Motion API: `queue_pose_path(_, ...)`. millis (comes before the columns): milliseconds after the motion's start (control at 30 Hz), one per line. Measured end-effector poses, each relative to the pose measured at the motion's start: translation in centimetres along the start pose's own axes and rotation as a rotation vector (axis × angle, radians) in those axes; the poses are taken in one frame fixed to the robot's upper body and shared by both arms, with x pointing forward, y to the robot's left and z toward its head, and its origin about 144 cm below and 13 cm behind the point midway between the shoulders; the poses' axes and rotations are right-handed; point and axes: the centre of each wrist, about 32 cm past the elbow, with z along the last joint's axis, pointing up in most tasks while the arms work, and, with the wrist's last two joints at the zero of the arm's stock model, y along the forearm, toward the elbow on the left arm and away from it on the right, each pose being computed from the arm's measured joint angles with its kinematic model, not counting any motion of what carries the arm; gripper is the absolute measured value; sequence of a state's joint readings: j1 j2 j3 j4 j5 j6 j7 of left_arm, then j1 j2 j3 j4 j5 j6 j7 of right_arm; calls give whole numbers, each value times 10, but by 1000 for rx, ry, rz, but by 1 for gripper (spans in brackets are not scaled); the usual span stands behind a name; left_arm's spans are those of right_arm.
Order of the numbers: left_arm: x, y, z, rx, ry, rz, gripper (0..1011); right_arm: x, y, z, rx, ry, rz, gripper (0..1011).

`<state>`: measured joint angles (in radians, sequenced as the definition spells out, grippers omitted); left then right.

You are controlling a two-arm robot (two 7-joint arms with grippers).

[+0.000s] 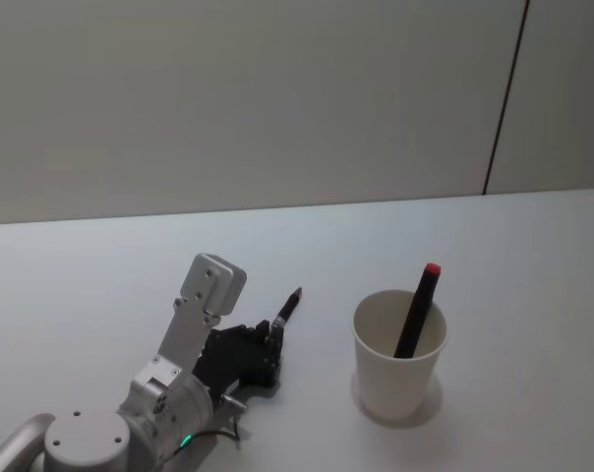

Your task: Place the pen into the pen holder.

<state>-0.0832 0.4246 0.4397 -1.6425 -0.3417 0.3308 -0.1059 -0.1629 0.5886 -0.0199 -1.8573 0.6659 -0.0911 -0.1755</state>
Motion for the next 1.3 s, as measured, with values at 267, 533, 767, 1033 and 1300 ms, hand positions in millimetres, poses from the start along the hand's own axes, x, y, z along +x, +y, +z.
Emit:
queue_pose_path(267, 0, 0, 0, 0, 0, 0, 152, 0, 0, 0, 0, 0, 0, 1001)
queue_pose_path(533, 0, 0, 0, 0, 0, 0, 152, 0, 0, 0, 0, 0, 0, 1001)
queue_pose_path(767, 1, 1, 0, -1, -3, 1, 152, 0, 0, 0, 0, 0, 0, 1001)
queue_pose_path(1033, 4, 4, 3, -19, -31, 12, 151, 0, 0, 0, 0, 0, 0, 1001)
queue_pose_path(1300, 9, 8, 16, -73, -58, 24, 151, 0, 0, 0, 0, 0, 0, 1001)
